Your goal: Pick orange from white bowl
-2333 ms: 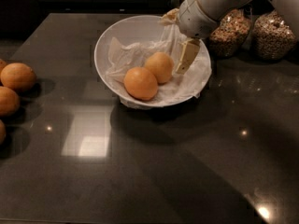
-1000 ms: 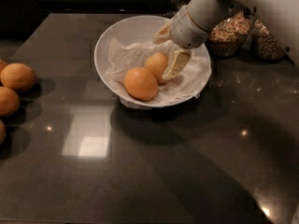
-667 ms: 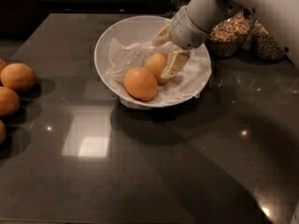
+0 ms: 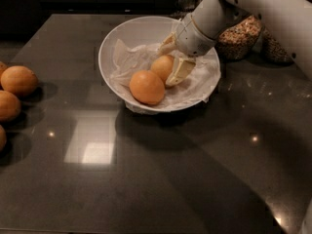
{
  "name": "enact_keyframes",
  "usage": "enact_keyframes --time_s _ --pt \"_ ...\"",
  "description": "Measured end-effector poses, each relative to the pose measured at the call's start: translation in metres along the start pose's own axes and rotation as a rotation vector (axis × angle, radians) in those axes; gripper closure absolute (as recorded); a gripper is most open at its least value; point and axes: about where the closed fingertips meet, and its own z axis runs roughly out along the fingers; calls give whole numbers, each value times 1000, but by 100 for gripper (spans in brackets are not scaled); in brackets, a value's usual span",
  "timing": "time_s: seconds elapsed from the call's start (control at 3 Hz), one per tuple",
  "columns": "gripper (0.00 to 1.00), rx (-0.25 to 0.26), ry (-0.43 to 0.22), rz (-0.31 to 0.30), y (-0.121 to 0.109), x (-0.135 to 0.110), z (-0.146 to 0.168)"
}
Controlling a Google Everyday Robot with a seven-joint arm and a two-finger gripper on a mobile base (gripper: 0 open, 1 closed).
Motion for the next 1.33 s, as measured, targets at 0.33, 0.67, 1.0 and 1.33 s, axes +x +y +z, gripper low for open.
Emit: enact_keyframes --time_s 0.33,0.67,1.0,1.33 --pt "37 -18 -5 3 3 1 8" --pt "38 -34 -9 6 5 1 15" --pt "48 -44 -13 8 6 1 19" --pt "67 -47 -15 11 5 2 21"
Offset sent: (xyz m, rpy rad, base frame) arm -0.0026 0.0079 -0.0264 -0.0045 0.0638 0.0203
